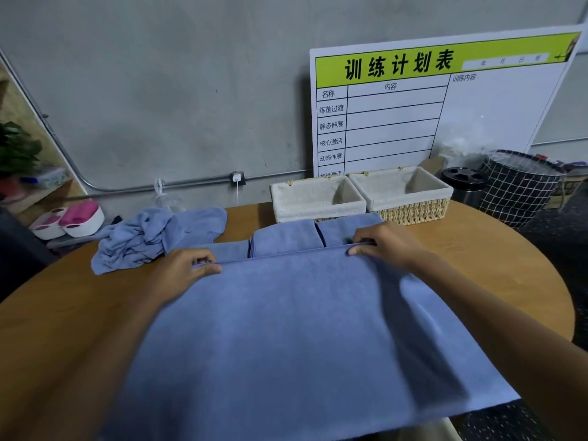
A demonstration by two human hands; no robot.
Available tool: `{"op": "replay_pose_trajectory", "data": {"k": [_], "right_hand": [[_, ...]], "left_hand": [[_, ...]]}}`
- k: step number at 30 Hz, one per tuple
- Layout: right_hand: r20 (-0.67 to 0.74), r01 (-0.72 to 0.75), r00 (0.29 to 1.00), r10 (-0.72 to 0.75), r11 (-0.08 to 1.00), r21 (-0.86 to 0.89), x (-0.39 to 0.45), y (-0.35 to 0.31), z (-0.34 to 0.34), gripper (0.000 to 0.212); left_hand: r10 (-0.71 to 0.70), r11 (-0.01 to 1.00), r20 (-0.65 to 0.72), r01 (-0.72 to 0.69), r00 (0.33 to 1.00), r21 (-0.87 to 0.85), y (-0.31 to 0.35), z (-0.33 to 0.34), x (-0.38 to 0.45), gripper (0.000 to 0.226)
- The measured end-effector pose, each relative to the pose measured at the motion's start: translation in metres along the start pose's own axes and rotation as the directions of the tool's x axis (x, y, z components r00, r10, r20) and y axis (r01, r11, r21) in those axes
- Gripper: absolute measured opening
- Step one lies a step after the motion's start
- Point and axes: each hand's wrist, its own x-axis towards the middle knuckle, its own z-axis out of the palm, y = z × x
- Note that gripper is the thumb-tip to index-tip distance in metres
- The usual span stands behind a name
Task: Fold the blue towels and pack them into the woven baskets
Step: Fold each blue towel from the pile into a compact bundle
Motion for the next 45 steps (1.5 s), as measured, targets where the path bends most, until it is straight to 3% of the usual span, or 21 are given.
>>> {"op": "replay_pose_trajectory", "data": {"k": [5,9,13,16,22,27,31,40,45], "right_hand": [[-0.093,0.011,0.996,-0.012,1.0,-0.009,0.01,0.009,-0.009,0.026],[-0.196,0.037,0.98,-0.039,0.999,-0.013,0.01,0.007,-0.012,0.02],[-0.161,0.143,0.977,-0.143,0.99,-0.012,-0.015,0.01,-0.001,0.023],[-0.173,0.21,0.963,-0.205,0.978,0.012,-0.037,0.013,0.001,0.039],[-0.279,0.331,0.905,-0.32,0.944,-0.01,-0.078,-0.014,-0.032,0.034],[-0.18,0.351,0.919,-0.352,0.936,-0.036,-0.149,-0.02,0.02,0.037],[-0.21,0.309,0.927,-0.311,0.95,-0.046,-0.167,-0.014,0.051,0.035],[-0.308,0.317,0.884,-0.353,0.935,-0.161,-0.097,0.013,0.052,0.052],[-0.305,0.346,0.858,-0.414,0.904,-0.251,-0.11,0.039,0.052,0.039]], "left_hand": [[0.011,0.996,-0.07,-0.005,0.997,0.088,-0.008,-0.009,0.014,0.013],[0.138,0.982,-0.14,-0.117,0.981,0.148,-0.001,-0.014,0.017,0.028],[0.159,0.976,-0.111,-0.139,0.981,0.165,-0.007,-0.009,-0.007,0.01],[0.234,0.959,-0.078,-0.218,0.969,0.179,-0.006,-0.008,-0.028,0.032],[0.351,0.924,-0.136,-0.32,0.926,0.208,0.032,-0.029,-0.07,0.029],[0.275,0.945,0.072,-0.283,0.959,0.163,-0.003,0.019,-0.147,0.031],[0.282,0.945,0.021,-0.281,0.959,0.169,-0.011,0.034,-0.162,0.024],[0.314,0.898,-0.156,-0.24,0.936,0.368,-0.021,0.039,-0.127,0.046],[0.365,0.858,-0.153,-0.268,0.918,0.438,-0.033,0.035,-0.145,0.047]]}}
